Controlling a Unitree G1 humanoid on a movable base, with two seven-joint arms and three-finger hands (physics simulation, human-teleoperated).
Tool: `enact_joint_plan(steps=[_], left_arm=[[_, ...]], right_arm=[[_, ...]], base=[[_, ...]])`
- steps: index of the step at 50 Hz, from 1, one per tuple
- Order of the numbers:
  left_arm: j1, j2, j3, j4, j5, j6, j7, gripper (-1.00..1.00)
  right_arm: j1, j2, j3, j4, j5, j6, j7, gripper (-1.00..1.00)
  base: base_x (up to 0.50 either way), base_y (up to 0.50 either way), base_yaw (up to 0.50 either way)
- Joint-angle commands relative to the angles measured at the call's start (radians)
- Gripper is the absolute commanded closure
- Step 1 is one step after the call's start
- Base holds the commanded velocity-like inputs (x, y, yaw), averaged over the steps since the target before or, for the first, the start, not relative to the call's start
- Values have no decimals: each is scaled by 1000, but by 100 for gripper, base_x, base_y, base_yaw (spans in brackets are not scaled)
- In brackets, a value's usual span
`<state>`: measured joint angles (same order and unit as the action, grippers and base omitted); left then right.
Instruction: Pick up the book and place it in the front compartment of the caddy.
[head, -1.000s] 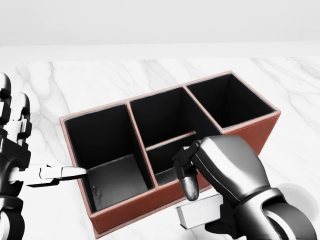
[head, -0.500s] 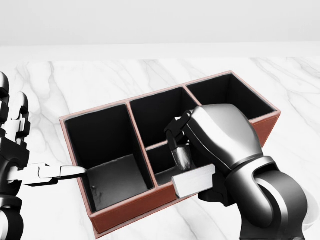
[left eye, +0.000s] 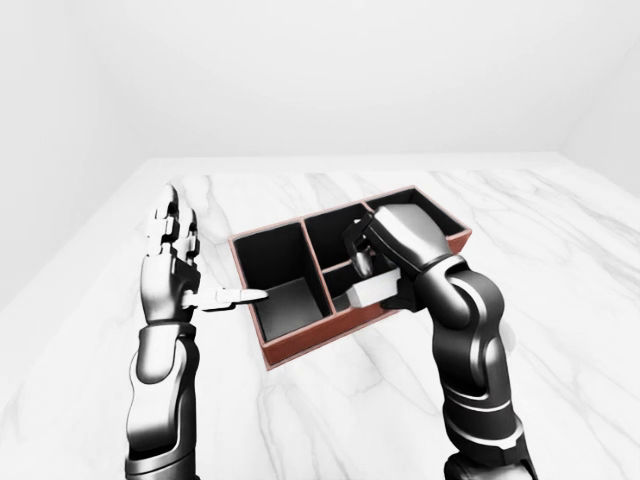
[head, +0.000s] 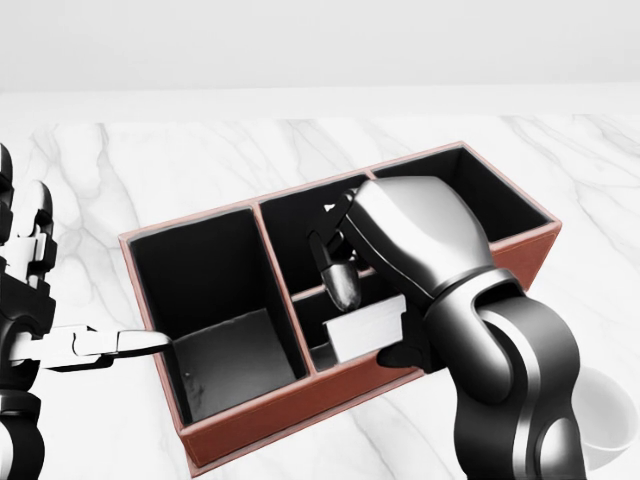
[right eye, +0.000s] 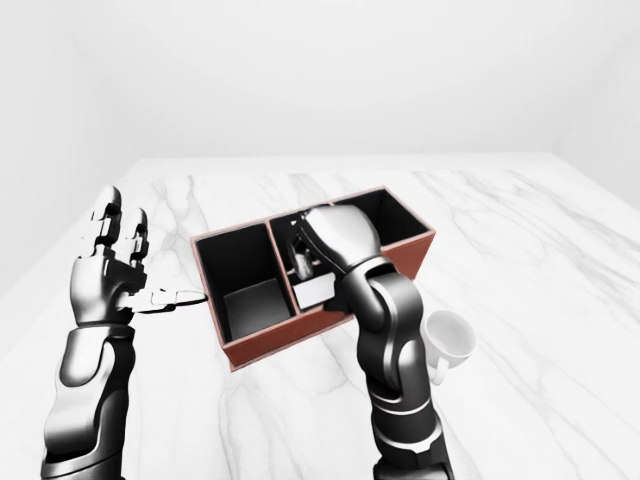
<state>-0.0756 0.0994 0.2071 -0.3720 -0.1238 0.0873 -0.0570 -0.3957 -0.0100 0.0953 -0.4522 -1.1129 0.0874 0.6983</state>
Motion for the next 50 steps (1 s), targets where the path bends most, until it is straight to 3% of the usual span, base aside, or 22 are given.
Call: enact_joint_plan(steps=[1, 50], left_arm=[[-1, 0, 0, -1, 0, 0, 0, -100], [-5, 0, -2, 10, 4, 0, 5, -100]], right_arm=[[-56, -2, -10, 37, -17, 0, 0, 100], [-213, 3, -12, 225, 2, 0, 0, 100]], base=[[0, 0, 0], [0, 0, 0]])
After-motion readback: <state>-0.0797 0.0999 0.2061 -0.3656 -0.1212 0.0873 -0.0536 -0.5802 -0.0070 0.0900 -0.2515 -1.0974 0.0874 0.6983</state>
